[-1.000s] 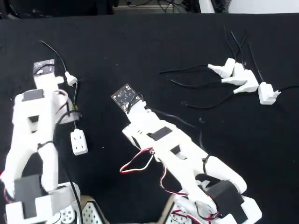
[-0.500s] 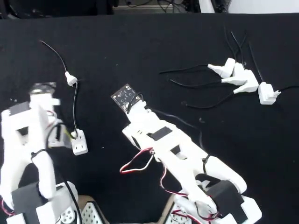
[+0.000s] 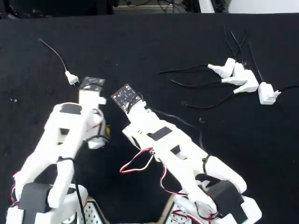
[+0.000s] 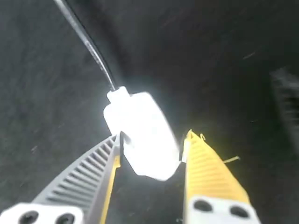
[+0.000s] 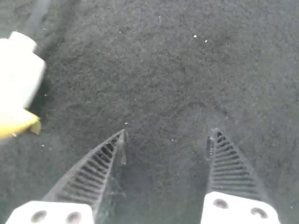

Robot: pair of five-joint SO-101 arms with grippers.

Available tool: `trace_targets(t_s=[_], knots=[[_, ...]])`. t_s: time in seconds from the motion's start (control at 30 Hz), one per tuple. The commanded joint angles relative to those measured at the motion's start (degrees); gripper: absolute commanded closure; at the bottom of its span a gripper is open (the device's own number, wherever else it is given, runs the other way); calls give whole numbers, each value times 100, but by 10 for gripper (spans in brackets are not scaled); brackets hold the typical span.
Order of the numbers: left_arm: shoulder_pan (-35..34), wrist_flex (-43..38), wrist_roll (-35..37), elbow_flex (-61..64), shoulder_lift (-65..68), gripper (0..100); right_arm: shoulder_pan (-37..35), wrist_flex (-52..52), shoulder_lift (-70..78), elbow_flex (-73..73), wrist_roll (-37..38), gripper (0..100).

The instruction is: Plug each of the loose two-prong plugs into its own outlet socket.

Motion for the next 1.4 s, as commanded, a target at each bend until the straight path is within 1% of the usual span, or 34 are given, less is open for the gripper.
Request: trace_targets(t_s=[0.0, 0.13, 0.27, 0.43, 0.63, 0.73, 0.83, 1.03, 1.13, 1.2, 1.27, 1.37], knots=[[435, -237, 220, -57, -193, 780, -35, -88, -268, -4, 35, 733], [189, -229, 202, -48, -193, 780, -35, -105, -268, -4, 35, 733], [-277, -229, 176, -84, -193, 780, -35, -105, -268, -4, 35, 733], [-963, -220, -334, -136, -132, 780, -35, -105, -268, -4, 35, 733], [-1596, -220, -774, -119, -132, 780, -35, -114, -268, -4, 35, 733], [-1780, -220, -941, -92, -132, 780, -35, -114, -268, -4, 35, 733], [-1710, -334, -949, 84, -123, 780, -35, -114, -268, -4, 35, 733], [-884, -853, -932, 620, -123, 780, -35, -97, -268, -4, 35, 733], [-523, -826, -923, 567, -202, 780, -35, -97, -268, -4, 35, 733], [-374, -651, -914, 356, -202, 782, -35, -97, -268, -4, 35, 733], [-215, -431, -914, 119, -193, 826, -35, -97, -268, -4, 35, 733], [-31, -44, -914, -259, -193, 963, -35, -105, -268, -4, 35, 733]])
